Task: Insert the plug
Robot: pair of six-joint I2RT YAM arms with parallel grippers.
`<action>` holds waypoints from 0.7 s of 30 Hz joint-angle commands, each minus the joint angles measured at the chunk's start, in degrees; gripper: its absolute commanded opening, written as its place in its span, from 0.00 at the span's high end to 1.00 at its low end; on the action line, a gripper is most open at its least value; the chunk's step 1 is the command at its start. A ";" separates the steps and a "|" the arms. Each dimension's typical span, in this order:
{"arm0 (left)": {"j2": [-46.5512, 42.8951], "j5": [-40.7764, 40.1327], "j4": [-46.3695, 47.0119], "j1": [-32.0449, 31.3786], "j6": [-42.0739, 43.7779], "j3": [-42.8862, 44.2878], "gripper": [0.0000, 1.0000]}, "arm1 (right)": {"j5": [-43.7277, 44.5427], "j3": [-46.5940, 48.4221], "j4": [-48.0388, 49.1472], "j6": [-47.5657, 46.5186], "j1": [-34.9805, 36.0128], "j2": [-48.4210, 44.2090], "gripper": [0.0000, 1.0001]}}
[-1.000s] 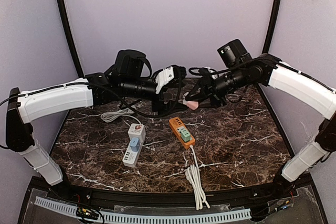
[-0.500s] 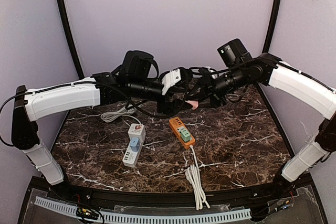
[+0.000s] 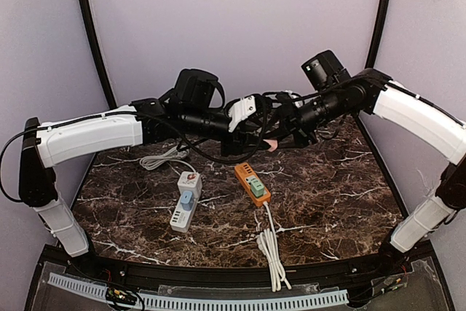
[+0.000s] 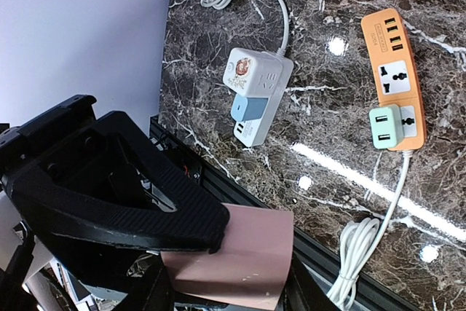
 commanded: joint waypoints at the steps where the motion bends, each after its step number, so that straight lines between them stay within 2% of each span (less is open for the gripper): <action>1: 1.04 -0.65 -1.80 -0.72 1.00 2.20 0.86 | -0.47 2.02 0.49 -0.14 0.63 0.13 0.78; 3: 1.08 -0.81 -1.84 -0.80 0.74 2.59 0.97 | -0.51 1.85 0.52 -0.28 0.63 -0.14 0.74; 4: 0.94 -0.81 -1.83 -0.81 0.59 2.69 0.98 | -0.64 1.80 0.54 -0.46 0.62 -0.29 0.69; 11: -1.20 -0.45 -1.11 -0.85 -1.14 2.08 0.99 | -0.72 1.68 1.02 -1.66 0.63 -2.07 0.17; 14: -3.42 -0.73 0.74 -0.87 -2.46 -0.33 0.99 | -1.46 0.60 1.15 -2.37 0.56 -3.10 0.02; 21: -8.00 -1.44 4.74 -0.83 -5.13 -4.63 0.99 | -2.18 -0.58 2.64 -3.57 -0.54 -6.39 0.01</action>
